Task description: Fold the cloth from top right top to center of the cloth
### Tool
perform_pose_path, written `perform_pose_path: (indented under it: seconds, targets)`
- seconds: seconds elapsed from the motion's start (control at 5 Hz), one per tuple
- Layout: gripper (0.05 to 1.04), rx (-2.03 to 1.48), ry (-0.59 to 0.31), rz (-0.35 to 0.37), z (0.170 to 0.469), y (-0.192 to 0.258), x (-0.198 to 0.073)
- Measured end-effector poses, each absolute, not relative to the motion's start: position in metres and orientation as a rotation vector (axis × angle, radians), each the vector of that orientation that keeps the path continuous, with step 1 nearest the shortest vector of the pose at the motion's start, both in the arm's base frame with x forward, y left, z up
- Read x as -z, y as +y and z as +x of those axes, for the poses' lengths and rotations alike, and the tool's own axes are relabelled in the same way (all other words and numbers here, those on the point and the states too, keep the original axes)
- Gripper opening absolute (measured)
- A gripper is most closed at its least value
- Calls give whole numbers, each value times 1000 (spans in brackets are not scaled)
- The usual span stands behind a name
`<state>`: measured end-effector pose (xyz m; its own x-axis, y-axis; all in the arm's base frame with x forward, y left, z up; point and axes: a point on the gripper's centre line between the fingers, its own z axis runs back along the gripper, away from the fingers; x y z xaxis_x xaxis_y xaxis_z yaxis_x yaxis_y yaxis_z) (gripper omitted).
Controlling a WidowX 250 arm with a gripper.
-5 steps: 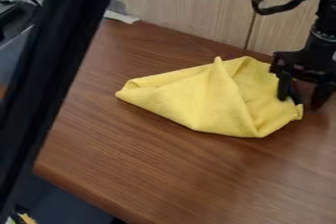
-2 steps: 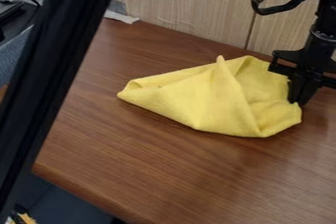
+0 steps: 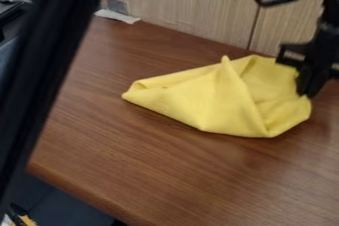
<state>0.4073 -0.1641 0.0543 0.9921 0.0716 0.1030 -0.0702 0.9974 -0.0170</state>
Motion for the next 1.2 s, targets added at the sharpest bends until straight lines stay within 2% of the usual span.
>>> perform_pose_path:
  seconds: [0.2, 0.6, 0.8, 1.0, 1.2]
  targets:
    - [55, -77, -171, -46, 401, -156, -78]
    - [55, -177, -235, -79, 379, -110, -106]
    - [55, -243, -242, -77, 362, -78, -110]
    - [55, -312, -226, -38, 343, -47, -107]
    - [55, -387, -208, -26, 327, -20, -94]
